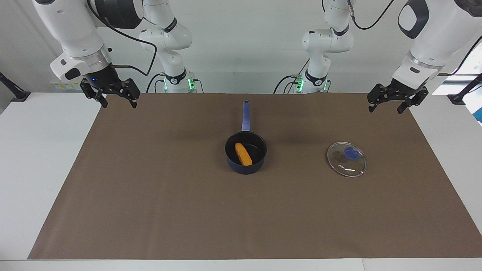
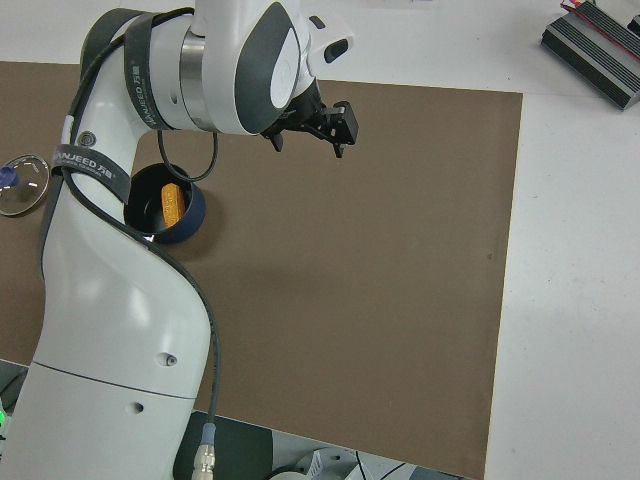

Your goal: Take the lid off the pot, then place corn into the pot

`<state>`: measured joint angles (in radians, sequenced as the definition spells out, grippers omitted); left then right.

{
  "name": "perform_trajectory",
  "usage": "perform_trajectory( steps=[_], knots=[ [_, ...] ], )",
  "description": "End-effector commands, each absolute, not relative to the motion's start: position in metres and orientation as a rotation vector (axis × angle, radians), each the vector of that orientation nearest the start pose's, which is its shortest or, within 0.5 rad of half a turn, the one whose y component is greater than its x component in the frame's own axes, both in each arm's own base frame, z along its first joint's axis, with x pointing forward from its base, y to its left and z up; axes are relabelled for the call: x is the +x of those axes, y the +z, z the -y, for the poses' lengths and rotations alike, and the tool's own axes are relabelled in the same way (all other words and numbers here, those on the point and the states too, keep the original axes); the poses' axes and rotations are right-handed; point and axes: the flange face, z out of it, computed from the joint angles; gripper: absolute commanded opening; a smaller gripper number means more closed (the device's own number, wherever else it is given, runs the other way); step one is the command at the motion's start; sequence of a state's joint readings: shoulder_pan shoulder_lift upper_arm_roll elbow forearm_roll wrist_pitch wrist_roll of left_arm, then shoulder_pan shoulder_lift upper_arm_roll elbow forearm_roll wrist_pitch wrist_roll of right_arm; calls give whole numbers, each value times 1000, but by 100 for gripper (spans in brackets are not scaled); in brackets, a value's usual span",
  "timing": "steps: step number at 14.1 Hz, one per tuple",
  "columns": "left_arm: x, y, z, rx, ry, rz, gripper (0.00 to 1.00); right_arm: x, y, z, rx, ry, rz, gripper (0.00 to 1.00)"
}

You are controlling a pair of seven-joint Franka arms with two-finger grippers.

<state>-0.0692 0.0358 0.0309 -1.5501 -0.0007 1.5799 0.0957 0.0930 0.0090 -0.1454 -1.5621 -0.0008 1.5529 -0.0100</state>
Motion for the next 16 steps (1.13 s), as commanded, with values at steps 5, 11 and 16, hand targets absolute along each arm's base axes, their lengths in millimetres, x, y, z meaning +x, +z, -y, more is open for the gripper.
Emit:
perform_trajectory(
  steps=[5,11,16],
  knots=[
    [555,632,18,-3136,-17,-210,100,549,625,48,-3130,21,-84,100],
    [556,632,18,-3135,-22,-210,100,540,647,40,-3130,-41,-50,100],
    [553,631,17,-3136,0,-207,100,526,666,41,-3128,-87,-50,100]
  ],
)
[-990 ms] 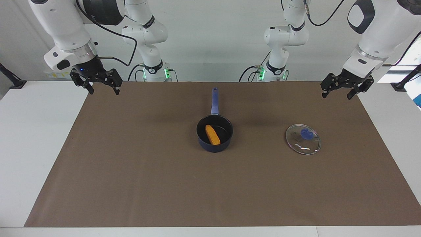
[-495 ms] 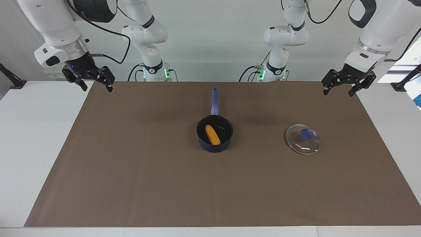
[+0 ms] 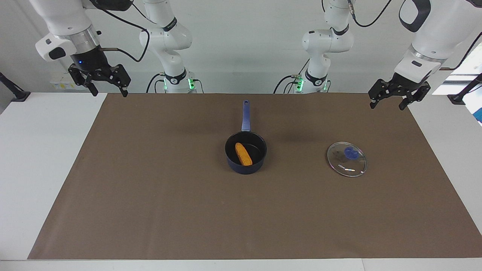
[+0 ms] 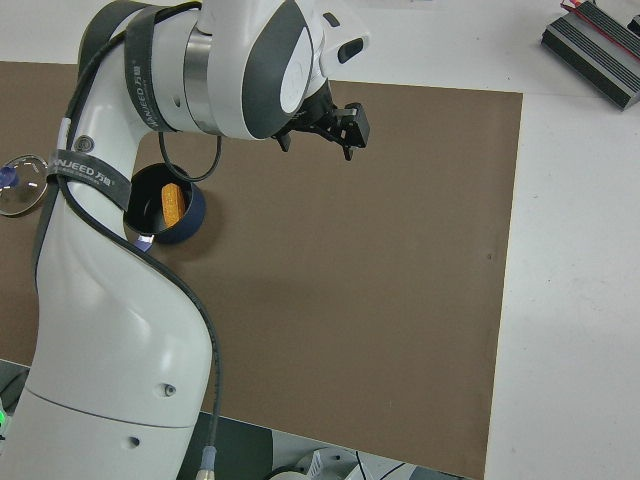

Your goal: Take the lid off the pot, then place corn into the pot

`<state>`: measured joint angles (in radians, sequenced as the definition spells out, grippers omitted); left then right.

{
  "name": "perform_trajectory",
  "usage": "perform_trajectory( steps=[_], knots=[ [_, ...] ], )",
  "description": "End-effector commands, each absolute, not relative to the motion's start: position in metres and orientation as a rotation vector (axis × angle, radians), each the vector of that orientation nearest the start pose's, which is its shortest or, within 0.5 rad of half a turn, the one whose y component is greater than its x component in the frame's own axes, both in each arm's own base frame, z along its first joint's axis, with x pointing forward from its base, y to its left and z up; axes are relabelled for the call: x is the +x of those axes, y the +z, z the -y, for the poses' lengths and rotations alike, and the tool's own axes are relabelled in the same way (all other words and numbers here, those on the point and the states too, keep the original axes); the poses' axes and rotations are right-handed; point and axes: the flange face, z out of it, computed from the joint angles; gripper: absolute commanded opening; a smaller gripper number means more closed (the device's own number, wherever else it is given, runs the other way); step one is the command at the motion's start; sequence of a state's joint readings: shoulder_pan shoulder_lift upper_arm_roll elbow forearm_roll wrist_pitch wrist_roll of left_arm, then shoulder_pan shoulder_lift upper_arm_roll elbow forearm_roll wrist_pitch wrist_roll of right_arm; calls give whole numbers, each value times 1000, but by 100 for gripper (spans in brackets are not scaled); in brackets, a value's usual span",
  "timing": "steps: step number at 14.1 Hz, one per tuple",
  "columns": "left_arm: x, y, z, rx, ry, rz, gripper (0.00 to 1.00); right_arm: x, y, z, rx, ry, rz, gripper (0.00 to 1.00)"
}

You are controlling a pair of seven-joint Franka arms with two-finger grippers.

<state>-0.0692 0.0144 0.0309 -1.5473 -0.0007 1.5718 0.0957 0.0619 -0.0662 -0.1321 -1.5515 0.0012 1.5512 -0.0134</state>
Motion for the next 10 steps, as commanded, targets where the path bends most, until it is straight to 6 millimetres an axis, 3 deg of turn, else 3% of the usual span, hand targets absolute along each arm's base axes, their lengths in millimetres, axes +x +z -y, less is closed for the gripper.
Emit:
perform_trajectory(
  steps=[1,5,10],
  knots=[
    [553,631,17,-3136,0,-207,100,525,667,39,-3134,-91,-43,100],
    [553,630,17,-3136,2,-207,100,525,665,38,-3139,-84,62,100],
    [553,630,18,-3136,5,-210,100,520,662,38,-3136,-67,70,100]
  ],
)
